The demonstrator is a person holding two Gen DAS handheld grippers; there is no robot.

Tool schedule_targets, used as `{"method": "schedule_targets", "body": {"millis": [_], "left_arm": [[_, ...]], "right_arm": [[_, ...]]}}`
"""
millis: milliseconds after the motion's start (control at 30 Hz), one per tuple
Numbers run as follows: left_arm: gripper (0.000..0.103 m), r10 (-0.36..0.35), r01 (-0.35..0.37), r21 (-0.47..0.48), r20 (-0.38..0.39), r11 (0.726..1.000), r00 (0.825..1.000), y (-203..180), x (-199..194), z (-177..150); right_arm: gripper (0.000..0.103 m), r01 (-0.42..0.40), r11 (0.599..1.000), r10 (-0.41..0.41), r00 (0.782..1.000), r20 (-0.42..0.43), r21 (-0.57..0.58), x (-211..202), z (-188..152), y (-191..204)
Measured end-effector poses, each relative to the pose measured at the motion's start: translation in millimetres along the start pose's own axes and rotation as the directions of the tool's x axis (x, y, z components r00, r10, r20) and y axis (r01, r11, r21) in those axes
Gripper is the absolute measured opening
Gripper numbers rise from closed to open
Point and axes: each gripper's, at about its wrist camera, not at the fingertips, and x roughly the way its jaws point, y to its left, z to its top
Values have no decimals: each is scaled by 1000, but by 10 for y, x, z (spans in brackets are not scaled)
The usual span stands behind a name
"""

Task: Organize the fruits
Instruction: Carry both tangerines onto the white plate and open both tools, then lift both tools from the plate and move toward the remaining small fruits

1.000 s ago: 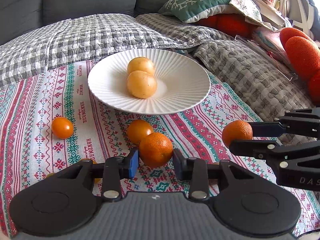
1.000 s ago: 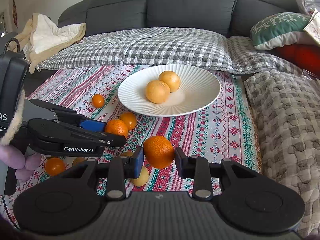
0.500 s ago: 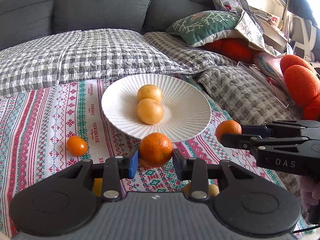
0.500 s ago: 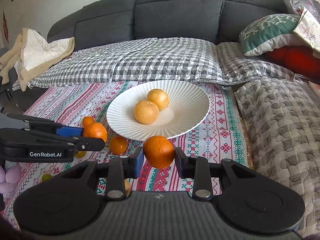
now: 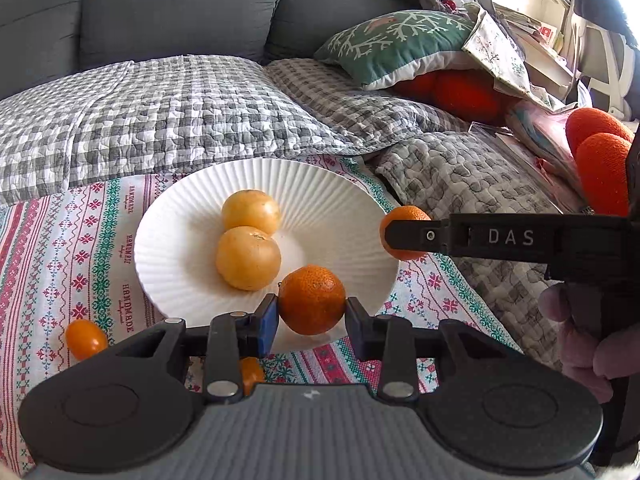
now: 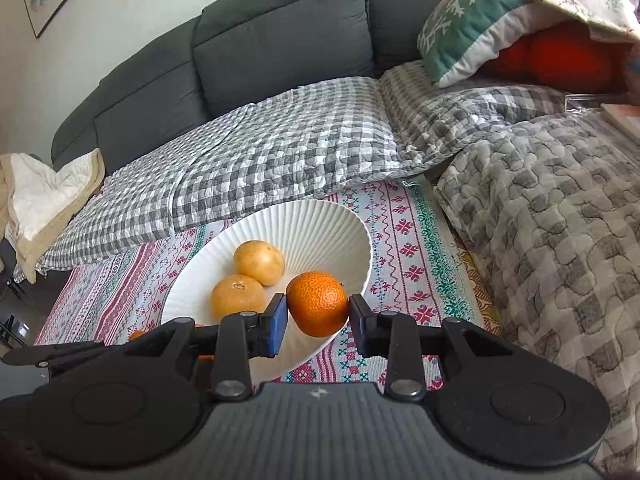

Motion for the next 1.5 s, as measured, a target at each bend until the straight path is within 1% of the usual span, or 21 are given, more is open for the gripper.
{"method": "schedule_targets", "body": {"millis": [100,233,400,600,833,1000,1033,1067,1167,1267,1333,1367,1400,1467,1500], "left_arm": [[28,3,-3,-10,-13,1000,1000,-42,172,43],[28,27,-27,-18,-12,999,1000,-56,313,99],[28,57,-58,-34,-15,998,998,-25,389,127],[28,61,-62,-34,-21,997,998,-24,409,146],[29,54,-54,-35,-20,998,998,-18,429,157],[30,54,-54,-30,-18,998,998,-17,417,146],[30,52,-53,-29,-15,998,999,-14,410,143],[30,50,-50,-27,-14,998,999,-11,405,139],[35,47,-47,-23,-13,999,999,-11,379,128],[43,43,-44,-18,-11,999,999,-19,329,110],[50,39,-40,-12,-9,999,999,-30,280,93],[52,38,-38,-6,-7,999,999,-36,251,84],[56,36,-36,-2,-6,999,999,-41,223,74],[62,33,-33,9,-3,999,999,-41,139,48],[66,32,-32,16,0,999,999,-39,96,35]], "right_arm": [[30,-33,998,33,999,1,57,46,30,-70],[30,-62,995,62,998,0,77,121,59,-49],[30,-47,996,49,999,-18,77,254,65,0],[30,-31,996,34,999,-35,83,354,43,22],[30,-33,996,37,998,-46,77,403,30,57],[33,-36,995,40,998,-43,90,395,37,50],[34,-42,994,47,998,-41,97,387,39,39],[37,-47,993,52,998,-40,105,381,45,26],[40,-46,993,50,998,-35,110,352,51,12],[42,-44,993,48,998,-33,107,312,49,15],[46,-41,994,45,999,-31,102,274,51,18],[49,-42,994,45,999,-28,98,245,52,24],[56,-42,995,45,999,-24,94,215,50,28],[65,-28,996,30,999,-22,83,152,39,43],[66,-23,997,25,999,-20,72,121,31,50]]}}
